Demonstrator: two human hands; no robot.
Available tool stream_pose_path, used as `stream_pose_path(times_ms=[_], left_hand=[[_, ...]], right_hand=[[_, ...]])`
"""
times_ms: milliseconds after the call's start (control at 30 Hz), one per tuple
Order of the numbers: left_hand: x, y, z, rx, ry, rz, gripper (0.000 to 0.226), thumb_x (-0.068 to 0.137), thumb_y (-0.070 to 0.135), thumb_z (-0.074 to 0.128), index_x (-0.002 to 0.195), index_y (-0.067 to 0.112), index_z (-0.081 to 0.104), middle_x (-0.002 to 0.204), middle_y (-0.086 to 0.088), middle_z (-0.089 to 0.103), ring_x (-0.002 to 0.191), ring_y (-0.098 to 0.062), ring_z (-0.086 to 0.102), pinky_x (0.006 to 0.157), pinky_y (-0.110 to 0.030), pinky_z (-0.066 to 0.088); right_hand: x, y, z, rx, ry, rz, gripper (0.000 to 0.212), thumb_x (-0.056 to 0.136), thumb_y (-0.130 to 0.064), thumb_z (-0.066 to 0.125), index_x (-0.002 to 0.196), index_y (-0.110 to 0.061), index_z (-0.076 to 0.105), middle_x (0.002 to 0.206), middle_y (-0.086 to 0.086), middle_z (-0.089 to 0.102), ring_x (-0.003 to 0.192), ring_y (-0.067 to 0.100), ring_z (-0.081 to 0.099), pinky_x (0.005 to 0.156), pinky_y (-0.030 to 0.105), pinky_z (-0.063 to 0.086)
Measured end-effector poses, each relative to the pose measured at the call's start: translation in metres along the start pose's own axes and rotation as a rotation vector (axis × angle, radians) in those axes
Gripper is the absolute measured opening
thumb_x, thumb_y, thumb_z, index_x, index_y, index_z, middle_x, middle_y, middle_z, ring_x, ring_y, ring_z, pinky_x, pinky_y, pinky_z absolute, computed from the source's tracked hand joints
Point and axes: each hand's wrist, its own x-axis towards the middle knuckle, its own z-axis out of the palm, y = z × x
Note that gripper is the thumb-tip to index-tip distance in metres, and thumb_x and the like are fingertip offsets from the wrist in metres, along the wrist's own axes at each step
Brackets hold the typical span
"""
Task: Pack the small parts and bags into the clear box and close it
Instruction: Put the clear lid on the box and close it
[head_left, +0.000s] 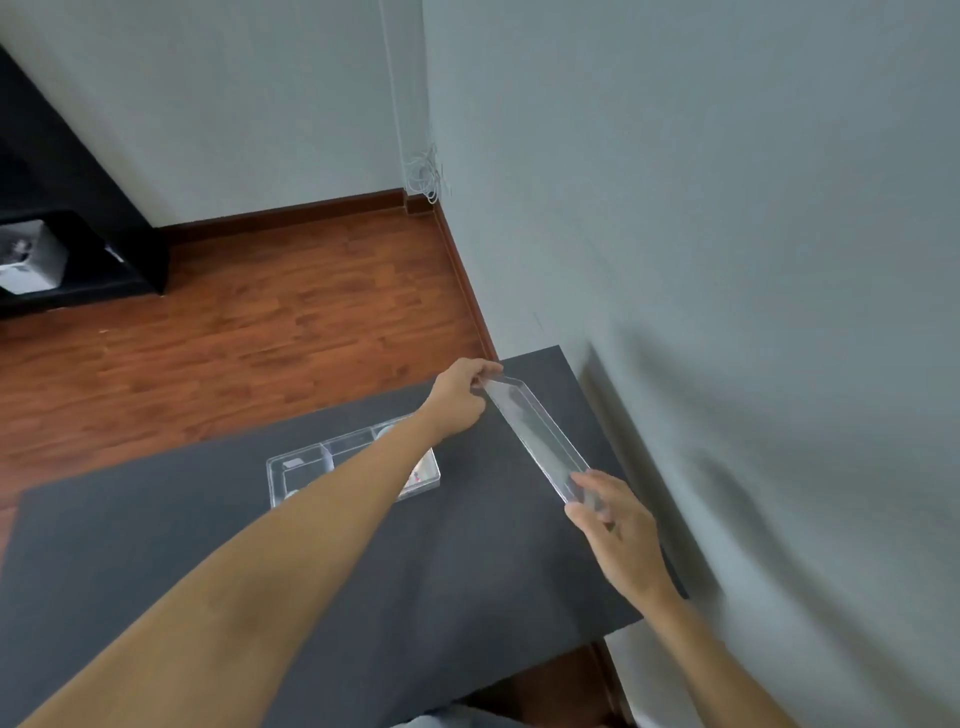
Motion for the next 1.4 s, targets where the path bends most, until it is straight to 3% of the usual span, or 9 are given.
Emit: stream_pose_path(times_ms=[133, 267, 367, 567, 767, 933, 1067, 1267, 1400], left_hand=[[-0.016, 0.004, -0.042, -0.235, 0.102, 0.011, 0.047, 0.079, -0.015, 0.053, 0.109, 0.018, 0.066, 0.104, -0.001, 0.066, 0.095, -0.016, 0.061, 0.078, -0.026, 0.049], [-0.041, -0.011, -0.083, -0.239, 0.156, 0.029, 0.027, 0.090, 0.000, 0.060, 0.109, 0.018, 0.068, 0.094, 0.001, 0.064, 0.088, -0.012, 0.059, 0.084, -0.027, 0.049], [-0.066, -0.030, -0.108, -0.227, 0.215, -0.048, 0.030, 0.092, 0.008, 0.061, 0.119, 0.020, 0.067, 0.097, -0.002, 0.067, 0.094, -0.017, 0.061, 0.093, -0.034, 0.052], [-0.117, -0.075, -0.134, -0.319, 0.345, -0.264, 0.029, 0.087, 0.009, 0.069, 0.116, 0.006, 0.067, 0.078, -0.003, 0.074, 0.079, -0.018, 0.070, 0.085, -0.034, 0.060], [-0.152, -0.120, -0.124, -0.264, 0.485, -0.476, 0.018, 0.086, 0.013, 0.068, 0.103, 0.007, 0.073, 0.072, -0.007, 0.071, 0.055, -0.013, 0.057, 0.072, -0.029, 0.060], [-0.162, -0.137, -0.109, -0.260, 0.550, -0.547, 0.014, 0.089, 0.015, 0.064, 0.095, 0.009, 0.075, 0.074, -0.004, 0.068, 0.068, -0.020, 0.064, 0.083, -0.035, 0.059], [-0.163, -0.146, -0.101, -0.212, 0.566, -0.580, 0.019, 0.088, 0.014, 0.059, 0.071, 0.019, 0.064, 0.074, -0.003, 0.061, 0.070, -0.021, 0.054, 0.073, -0.028, 0.048], [-0.164, -0.158, -0.098, -0.213, 0.556, -0.627, 0.019, 0.083, 0.008, 0.051, 0.067, 0.019, 0.053, 0.070, -0.004, 0.046, 0.069, -0.017, 0.036, 0.065, -0.026, 0.033], [-0.163, -0.162, -0.097, -0.202, 0.560, -0.642, 0.020, 0.082, 0.009, 0.049, 0.064, 0.017, 0.051, 0.067, -0.007, 0.040, 0.069, -0.017, 0.030, 0.062, -0.027, 0.030]], right_hand=[[0.009, -0.050, -0.015, 0.309, -0.103, 0.075, 0.027, 0.080, -0.043, 0.053, 0.089, -0.031, 0.076, 0.101, -0.005, 0.073, 0.090, 0.021, 0.061, 0.073, 0.027, 0.045], [0.027, -0.085, -0.011, 0.504, -0.213, 0.206, 0.054, 0.094, -0.052, 0.036, 0.082, -0.016, 0.074, 0.096, 0.011, 0.076, 0.080, 0.033, 0.068, 0.060, 0.029, 0.040], [0.045, -0.101, 0.007, 0.435, -0.192, 0.262, 0.067, 0.097, -0.060, 0.025, 0.087, -0.011, 0.070, 0.085, 0.010, 0.078, 0.067, 0.029, 0.072, 0.053, 0.028, 0.037], [0.061, -0.105, 0.068, 0.198, -0.093, 0.111, 0.014, 0.102, -0.028, 0.035, 0.111, -0.024, 0.045, 0.078, 0.003, 0.076, 0.058, 0.014, 0.067, 0.053, 0.027, 0.046], [0.068, -0.090, 0.119, -0.082, -0.114, 0.091, 0.009, 0.096, -0.017, 0.052, 0.095, -0.017, 0.060, 0.092, 0.003, 0.068, 0.057, 0.011, 0.066, 0.053, 0.023, 0.048], [0.075, -0.085, 0.140, -0.169, -0.152, 0.073, 0.016, 0.092, -0.012, 0.055, 0.099, -0.008, 0.069, 0.085, 0.003, 0.069, 0.060, 0.021, 0.068, 0.076, 0.043, 0.060], [0.082, -0.086, 0.149, -0.258, -0.175, 0.030, 0.018, 0.089, -0.011, 0.055, 0.087, 0.001, 0.069, 0.087, 0.017, 0.072, 0.079, 0.036, 0.069, 0.082, 0.045, 0.056], [0.087, -0.090, 0.161, -0.348, -0.199, -0.013, 0.023, 0.085, -0.007, 0.052, 0.070, 0.005, 0.062, 0.076, 0.023, 0.068, 0.076, 0.038, 0.061, 0.071, 0.038, 0.049], [0.087, -0.091, 0.163, -0.389, -0.199, -0.078, 0.036, 0.087, -0.007, 0.052, 0.051, -0.011, 0.046, 0.051, 0.003, 0.047, 0.061, 0.025, 0.043, 0.054, 0.030, 0.033]])
